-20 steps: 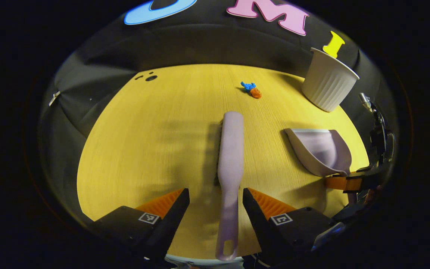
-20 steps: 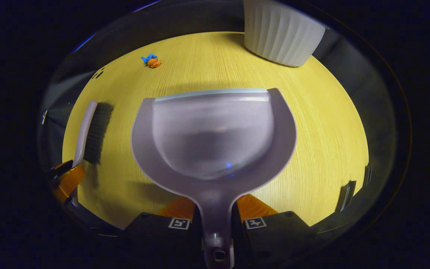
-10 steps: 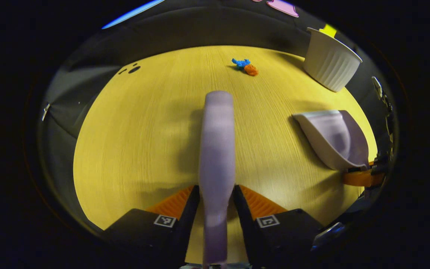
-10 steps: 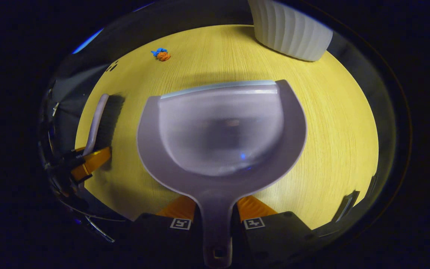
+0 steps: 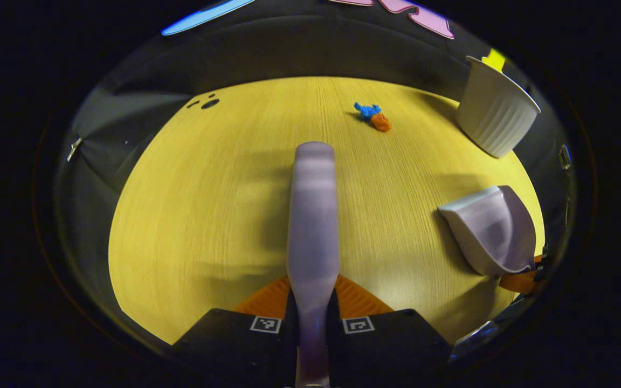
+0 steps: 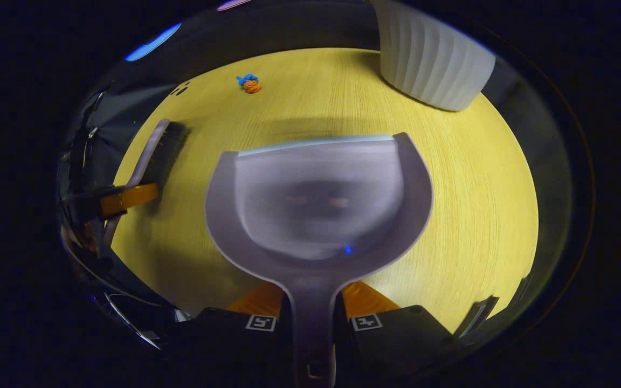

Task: Pick up the small broom and dustpan from the desktop, sweep the trash into the dustpan with the broom, and then empty the trash into the garbage bin.

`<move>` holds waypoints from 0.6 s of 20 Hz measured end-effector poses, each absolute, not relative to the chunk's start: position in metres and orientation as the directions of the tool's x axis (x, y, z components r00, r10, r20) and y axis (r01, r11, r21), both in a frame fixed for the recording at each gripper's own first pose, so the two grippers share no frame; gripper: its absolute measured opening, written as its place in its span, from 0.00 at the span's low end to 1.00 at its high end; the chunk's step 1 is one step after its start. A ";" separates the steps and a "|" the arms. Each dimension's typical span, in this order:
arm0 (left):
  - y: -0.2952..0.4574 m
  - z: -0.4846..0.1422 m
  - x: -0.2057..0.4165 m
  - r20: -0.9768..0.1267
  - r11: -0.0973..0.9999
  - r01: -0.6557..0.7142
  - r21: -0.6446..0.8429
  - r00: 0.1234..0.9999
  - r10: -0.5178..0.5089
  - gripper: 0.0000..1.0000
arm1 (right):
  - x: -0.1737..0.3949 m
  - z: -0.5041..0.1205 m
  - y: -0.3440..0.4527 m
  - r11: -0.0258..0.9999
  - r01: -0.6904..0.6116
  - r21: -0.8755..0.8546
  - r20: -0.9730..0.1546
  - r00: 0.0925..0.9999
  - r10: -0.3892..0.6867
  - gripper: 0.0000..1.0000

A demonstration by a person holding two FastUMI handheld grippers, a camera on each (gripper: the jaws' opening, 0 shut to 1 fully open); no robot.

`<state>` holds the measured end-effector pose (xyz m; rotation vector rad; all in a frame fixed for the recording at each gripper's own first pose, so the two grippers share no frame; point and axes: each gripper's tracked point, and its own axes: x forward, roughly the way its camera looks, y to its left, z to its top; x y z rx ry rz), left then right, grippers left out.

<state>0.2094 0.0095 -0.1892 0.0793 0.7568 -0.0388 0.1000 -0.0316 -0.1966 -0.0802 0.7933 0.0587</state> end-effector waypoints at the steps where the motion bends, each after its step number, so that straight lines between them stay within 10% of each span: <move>1: 0.011 -0.183 0.219 -0.684 0.996 0.074 0.059 0.729 -0.013 0.29 | 0.099 -0.194 -0.035 0.992 -0.105 -0.071 -0.709 0.705 0.024 0.35; 12: 0.031 -0.117 0.383 -0.685 0.842 0.353 0.409 0.728 0.028 0.27 | 0.130 -0.169 -0.069 0.971 -0.191 -0.146 -0.722 0.691 0.027 0.31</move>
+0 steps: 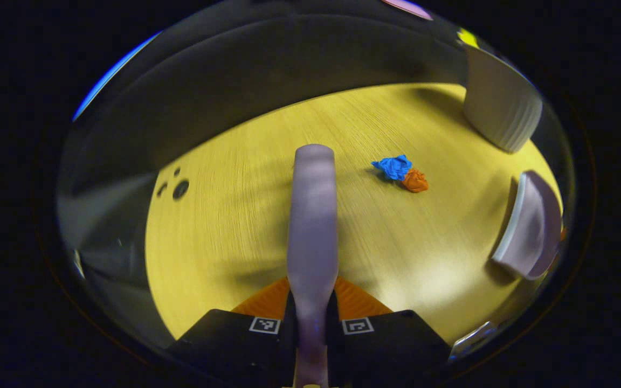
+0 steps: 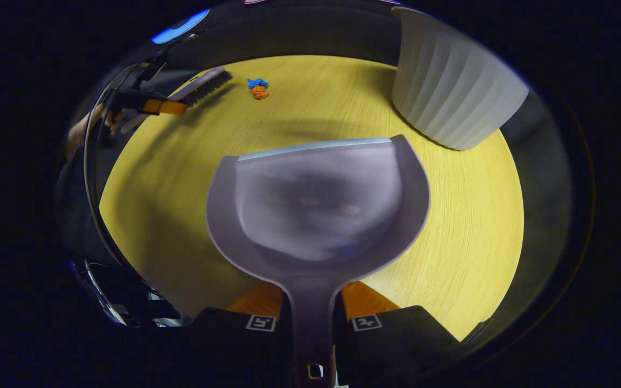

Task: Pick up the small broom and dustpan from the desktop, sweep the trash into the dustpan with the broom, and then empty the trash into the garbage bin.

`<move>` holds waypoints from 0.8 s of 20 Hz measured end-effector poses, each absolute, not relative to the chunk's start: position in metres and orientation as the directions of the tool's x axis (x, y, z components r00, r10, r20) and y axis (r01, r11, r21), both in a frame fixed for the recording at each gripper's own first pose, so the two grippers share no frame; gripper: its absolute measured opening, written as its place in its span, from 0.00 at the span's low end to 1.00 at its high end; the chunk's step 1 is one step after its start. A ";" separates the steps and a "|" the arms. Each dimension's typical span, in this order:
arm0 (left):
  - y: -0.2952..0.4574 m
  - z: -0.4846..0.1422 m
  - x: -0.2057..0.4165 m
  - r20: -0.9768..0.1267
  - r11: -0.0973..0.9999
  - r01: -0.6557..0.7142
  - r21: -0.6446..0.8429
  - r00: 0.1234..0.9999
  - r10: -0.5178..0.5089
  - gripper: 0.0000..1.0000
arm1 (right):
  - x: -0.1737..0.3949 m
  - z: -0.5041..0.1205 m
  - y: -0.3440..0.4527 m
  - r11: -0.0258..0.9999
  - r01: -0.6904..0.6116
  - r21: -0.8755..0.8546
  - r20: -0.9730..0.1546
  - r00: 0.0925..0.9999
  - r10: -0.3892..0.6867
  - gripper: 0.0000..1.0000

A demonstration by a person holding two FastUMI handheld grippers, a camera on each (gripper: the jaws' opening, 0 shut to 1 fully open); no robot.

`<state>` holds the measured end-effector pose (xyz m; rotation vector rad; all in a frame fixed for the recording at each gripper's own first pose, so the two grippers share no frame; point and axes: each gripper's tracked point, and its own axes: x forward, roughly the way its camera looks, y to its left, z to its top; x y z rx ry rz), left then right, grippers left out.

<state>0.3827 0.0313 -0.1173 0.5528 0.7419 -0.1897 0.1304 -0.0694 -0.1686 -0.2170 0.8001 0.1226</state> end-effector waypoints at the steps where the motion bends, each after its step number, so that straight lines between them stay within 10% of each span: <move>1: 0.022 -0.116 0.394 -0.696 0.809 0.404 0.428 0.718 0.010 0.27 | 0.135 -0.168 -0.071 0.971 -0.192 -0.142 -0.725 0.688 0.030 0.35; 16: -0.126 -0.154 0.343 -0.862 0.564 0.773 0.291 0.467 -0.196 0.28 | 0.144 -0.175 -0.059 0.928 -0.313 -0.201 -0.729 0.681 0.071 0.36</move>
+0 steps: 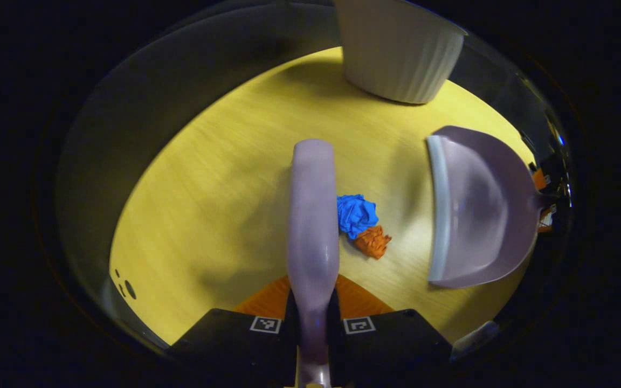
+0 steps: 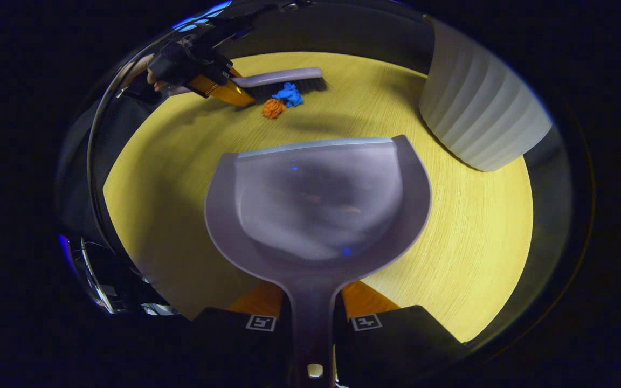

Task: Pick up the small broom and dustpan from the desktop, sweep the trash into the dustpan with the broom, and then empty the trash into the garbage bin.

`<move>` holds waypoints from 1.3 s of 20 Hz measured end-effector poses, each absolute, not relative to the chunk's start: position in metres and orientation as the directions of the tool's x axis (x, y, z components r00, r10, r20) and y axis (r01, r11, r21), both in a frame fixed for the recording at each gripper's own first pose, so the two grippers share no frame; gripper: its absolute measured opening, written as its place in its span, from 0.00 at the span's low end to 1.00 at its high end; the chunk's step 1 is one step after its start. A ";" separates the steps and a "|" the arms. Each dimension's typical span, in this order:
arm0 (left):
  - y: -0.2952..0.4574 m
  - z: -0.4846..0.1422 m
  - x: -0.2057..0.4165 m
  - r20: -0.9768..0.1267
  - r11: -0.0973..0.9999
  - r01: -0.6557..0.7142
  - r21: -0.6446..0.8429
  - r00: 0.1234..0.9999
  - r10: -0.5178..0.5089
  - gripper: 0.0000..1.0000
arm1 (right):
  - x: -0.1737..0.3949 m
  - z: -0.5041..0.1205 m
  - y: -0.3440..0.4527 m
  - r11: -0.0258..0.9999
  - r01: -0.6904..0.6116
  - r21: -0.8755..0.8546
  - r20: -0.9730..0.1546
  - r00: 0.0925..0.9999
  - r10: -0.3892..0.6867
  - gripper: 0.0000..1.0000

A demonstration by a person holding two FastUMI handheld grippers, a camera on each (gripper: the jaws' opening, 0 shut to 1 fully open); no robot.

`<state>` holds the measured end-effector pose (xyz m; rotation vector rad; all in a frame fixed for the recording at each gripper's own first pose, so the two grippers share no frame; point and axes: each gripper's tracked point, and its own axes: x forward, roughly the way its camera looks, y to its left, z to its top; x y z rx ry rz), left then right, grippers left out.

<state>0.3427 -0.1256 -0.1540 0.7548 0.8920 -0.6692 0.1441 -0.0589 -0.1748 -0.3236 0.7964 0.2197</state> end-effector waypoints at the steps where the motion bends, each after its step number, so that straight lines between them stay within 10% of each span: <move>1: -0.135 -0.163 0.327 -0.877 0.558 0.790 0.254 0.432 -0.213 0.28 | 0.143 -0.175 -0.059 0.927 -0.314 -0.206 -0.726 0.684 0.071 0.35; 11: -0.203 -0.174 0.233 -0.915 0.611 0.790 -0.054 0.206 -0.347 0.28 | 0.139 -0.201 -0.075 0.932 -0.306 -0.192 -0.711 0.699 0.083 0.35; 26: -0.097 -0.101 0.136 -0.667 0.891 0.453 -0.011 0.661 -0.344 0.27 | 0.109 -0.146 -0.132 0.957 -0.226 -0.181 -0.605 0.793 0.073 0.35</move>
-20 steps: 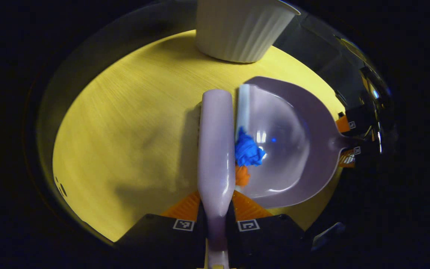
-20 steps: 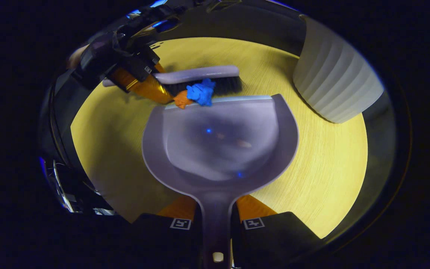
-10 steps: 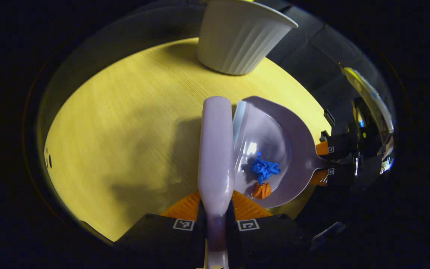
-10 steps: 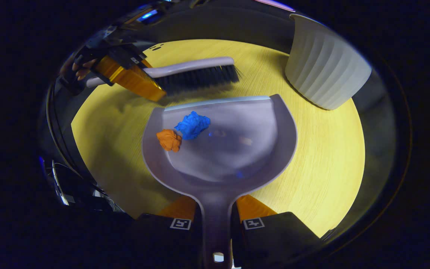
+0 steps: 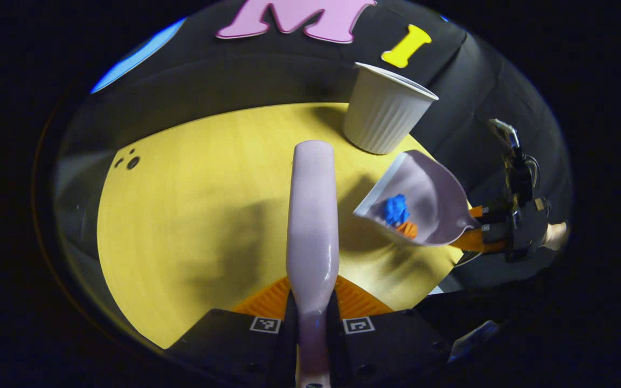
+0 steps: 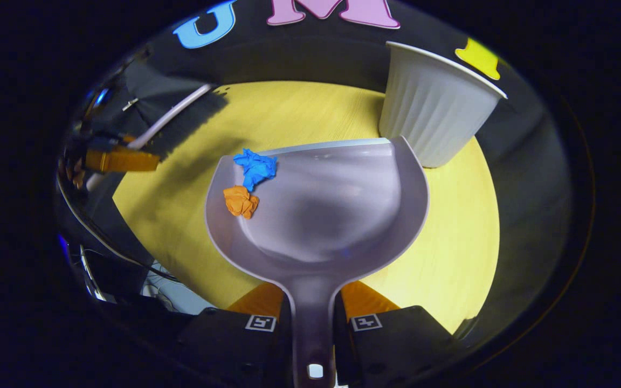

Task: Pick up the small broom and dustpan from the desktop, sweep the trash into the dustpan with the broom, and then empty the trash into the garbage bin.

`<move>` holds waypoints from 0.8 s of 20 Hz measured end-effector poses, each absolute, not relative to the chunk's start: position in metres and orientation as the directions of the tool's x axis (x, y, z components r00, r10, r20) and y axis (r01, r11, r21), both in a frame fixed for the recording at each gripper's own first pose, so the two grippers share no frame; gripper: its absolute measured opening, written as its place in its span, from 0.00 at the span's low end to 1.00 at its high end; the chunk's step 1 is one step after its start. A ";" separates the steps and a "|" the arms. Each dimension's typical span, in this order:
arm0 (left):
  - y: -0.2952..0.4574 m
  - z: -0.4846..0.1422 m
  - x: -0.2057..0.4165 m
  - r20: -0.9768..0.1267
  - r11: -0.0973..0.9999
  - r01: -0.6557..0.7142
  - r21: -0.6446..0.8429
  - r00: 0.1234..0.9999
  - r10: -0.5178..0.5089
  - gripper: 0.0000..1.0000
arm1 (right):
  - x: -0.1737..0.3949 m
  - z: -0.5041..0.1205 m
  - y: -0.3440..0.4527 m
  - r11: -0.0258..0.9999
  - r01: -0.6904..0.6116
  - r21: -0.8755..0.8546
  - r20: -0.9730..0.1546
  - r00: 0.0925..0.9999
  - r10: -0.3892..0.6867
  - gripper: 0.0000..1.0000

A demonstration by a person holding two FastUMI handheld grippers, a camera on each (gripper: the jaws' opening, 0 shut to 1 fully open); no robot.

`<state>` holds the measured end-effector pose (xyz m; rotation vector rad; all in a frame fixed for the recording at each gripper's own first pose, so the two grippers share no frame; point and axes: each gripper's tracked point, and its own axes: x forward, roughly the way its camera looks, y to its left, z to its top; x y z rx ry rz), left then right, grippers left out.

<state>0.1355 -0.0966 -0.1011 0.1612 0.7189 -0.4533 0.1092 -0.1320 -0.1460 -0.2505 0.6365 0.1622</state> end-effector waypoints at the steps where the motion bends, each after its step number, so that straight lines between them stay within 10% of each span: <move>1: -0.089 -0.105 0.125 -0.660 0.900 0.436 -0.010 0.673 -0.333 0.28 | 0.102 -0.135 -0.133 0.958 -0.225 -0.176 -0.602 0.795 0.076 0.31; 16: -0.036 -0.131 0.055 -0.641 0.939 0.326 -0.107 0.700 -0.316 0.28 | 0.115 0.017 -0.169 0.937 -0.196 -0.289 -0.503 0.864 0.025 0.35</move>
